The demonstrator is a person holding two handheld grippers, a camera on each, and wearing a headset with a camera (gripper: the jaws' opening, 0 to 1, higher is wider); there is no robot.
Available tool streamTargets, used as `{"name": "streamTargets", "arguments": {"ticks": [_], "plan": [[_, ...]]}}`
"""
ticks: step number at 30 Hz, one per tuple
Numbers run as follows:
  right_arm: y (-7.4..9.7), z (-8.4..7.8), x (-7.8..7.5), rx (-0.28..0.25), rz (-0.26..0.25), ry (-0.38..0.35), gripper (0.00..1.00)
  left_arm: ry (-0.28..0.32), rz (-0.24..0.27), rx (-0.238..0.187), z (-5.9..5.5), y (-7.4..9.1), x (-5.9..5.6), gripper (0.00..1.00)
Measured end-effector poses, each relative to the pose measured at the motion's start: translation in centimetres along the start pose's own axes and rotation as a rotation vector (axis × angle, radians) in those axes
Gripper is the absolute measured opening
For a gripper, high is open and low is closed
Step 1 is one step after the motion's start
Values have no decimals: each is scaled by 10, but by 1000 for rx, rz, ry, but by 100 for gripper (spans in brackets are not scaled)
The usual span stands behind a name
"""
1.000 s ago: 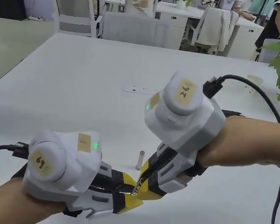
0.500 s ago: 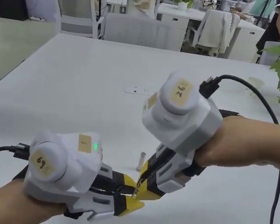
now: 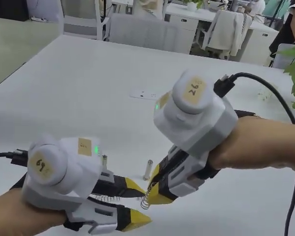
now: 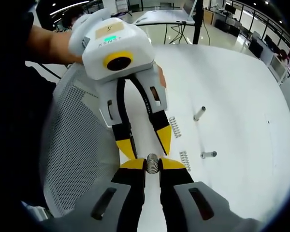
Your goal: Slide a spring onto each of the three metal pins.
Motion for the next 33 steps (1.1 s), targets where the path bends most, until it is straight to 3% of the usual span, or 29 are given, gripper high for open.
{"name": "streamTargets", "arguments": {"ticks": [12, 33], "plan": [[12, -9, -11, 10, -40, -11, 8, 40, 40, -12, -8, 17, 5, 31], [30, -27, -25, 24, -96, -56, 8, 125, 194, -45, -29, 48, 14, 42]]}}
Point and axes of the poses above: the centre of the closed fingertips' face, and the gripper's own axes: y roughly backward along the fingers, x roughly to its left, z roughly out of its top, the point moved 10 cm from there along y, roughly backward along the fingers, and after that the axes turned 5 degrees about -x, right-handed, at the moved point
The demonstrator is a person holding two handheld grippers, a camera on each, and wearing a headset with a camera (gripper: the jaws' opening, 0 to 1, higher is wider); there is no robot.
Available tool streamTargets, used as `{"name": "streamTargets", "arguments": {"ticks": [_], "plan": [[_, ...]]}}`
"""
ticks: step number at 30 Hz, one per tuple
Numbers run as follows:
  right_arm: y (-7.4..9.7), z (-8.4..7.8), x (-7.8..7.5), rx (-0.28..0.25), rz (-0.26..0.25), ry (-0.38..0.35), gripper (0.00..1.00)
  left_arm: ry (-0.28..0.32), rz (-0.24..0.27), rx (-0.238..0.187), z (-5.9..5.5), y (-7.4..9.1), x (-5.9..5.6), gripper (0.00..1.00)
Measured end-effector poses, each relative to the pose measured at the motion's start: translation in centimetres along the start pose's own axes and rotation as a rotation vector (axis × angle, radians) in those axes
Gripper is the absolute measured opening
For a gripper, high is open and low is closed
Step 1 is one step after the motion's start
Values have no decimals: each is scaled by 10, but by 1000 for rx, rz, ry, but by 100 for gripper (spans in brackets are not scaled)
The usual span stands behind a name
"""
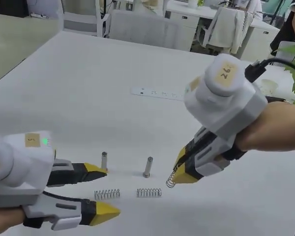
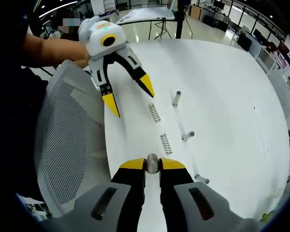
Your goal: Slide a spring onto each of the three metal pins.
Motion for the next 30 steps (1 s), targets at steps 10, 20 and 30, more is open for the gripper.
{"name": "streamTargets", "arguments": {"ticks": [10, 20, 30], "plan": [[10, -5, -7, -4, -30, -21, 8, 39, 74, -27, -8, 12, 6, 51], [21, -10, -20, 3, -62, -40, 8, 69, 134, -44, -15, 22, 10, 58], [30, -19, -37, 36, -102, -47, 8, 86, 152, -51, -19, 23, 8, 61]]}}
Point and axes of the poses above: the centre of the closed fingertips' face, and the gripper's own axes: y roughly backward along the fingers, x roughly to its left, z roughly out of its top, the point moved 10 cm from there along y, roughly backward along the fingers, and after that the axes turned 5 degrees about -x, right-handed, at the moved point
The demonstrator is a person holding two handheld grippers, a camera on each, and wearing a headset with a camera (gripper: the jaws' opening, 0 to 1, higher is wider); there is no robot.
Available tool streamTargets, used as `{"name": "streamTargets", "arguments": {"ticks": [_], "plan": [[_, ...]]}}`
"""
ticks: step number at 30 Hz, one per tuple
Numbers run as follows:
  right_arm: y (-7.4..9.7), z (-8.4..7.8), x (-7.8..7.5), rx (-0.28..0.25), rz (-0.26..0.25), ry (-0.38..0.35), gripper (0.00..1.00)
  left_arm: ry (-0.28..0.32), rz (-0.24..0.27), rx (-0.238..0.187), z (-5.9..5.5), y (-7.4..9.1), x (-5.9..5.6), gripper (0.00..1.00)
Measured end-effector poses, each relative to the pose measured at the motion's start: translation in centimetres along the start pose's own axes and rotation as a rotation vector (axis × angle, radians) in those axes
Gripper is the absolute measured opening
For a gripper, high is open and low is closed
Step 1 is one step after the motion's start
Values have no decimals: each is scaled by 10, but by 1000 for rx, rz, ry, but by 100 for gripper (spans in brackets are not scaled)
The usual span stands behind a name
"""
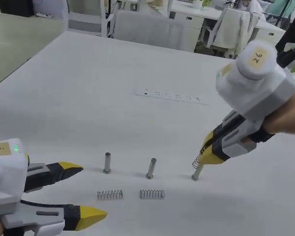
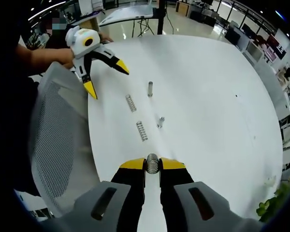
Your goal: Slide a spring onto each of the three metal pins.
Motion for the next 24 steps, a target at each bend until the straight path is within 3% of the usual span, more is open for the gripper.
{"name": "streamTargets", "arguments": {"ticks": [10, 19, 24], "plan": [[0, -10, -22, 48, -36, -14, 8, 5, 2, -7, 1, -2, -2, 63], [-10, -18, -38, 91, -61, -18, 8, 7, 2, -5, 0, -2, -5, 63], [-18, -22, -46, 89, -56, -37, 8, 8, 5, -12, 1, -2, -4, 62]]}}
Point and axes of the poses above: the centre of the closed fingertips' face, and the gripper's own axes: y roughly backward along the fingers, x roughly to its left, z roughly out of its top, the point moved 10 cm from there along y, roughly backward along the fingers, and after that the axes turned 5 degrees about -x, right-handed, at the moved point
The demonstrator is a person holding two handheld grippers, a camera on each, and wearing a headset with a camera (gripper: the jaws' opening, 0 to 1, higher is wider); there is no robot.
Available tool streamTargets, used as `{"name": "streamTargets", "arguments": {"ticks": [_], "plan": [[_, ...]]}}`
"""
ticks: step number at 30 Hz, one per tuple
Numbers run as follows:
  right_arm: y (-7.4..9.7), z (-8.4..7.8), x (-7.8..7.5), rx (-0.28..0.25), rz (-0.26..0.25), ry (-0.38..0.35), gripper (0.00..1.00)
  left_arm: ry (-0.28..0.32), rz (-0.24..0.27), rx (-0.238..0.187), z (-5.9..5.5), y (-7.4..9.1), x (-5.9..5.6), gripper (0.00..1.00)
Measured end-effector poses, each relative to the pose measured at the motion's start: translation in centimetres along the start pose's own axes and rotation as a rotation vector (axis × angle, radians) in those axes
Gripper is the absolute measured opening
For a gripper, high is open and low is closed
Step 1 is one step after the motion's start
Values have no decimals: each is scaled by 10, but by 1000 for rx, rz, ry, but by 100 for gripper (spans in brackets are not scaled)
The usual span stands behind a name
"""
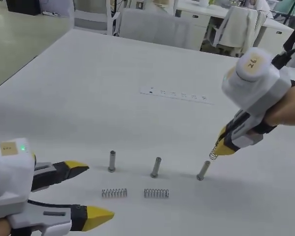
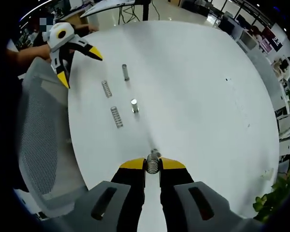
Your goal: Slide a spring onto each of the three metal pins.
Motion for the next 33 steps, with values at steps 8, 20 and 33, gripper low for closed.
{"name": "streamTargets", "arguments": {"ticks": [8, 20, 33], "plan": [[-13, -5, -5, 12, 9, -28, 8, 0, -4, 2, 1, -2, 0, 62], [-21, -7, -8, 30, 15, -31, 8, 4, -1, 4, 0, -2, 1, 61], [-30, -8, -11, 41, 27, -42, 8, 6, 1, 4, 2, 0, 2, 60]]}}
Point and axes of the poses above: the centre of the closed fingertips' face, and the gripper's own axes: y roughly backward along the fingers, x roughly to its left, z roughly out of its top, the point moved 10 cm from there along y, roughly backward along the fingers, and after that the axes turned 5 degrees about -x, right-handed, at the moved point
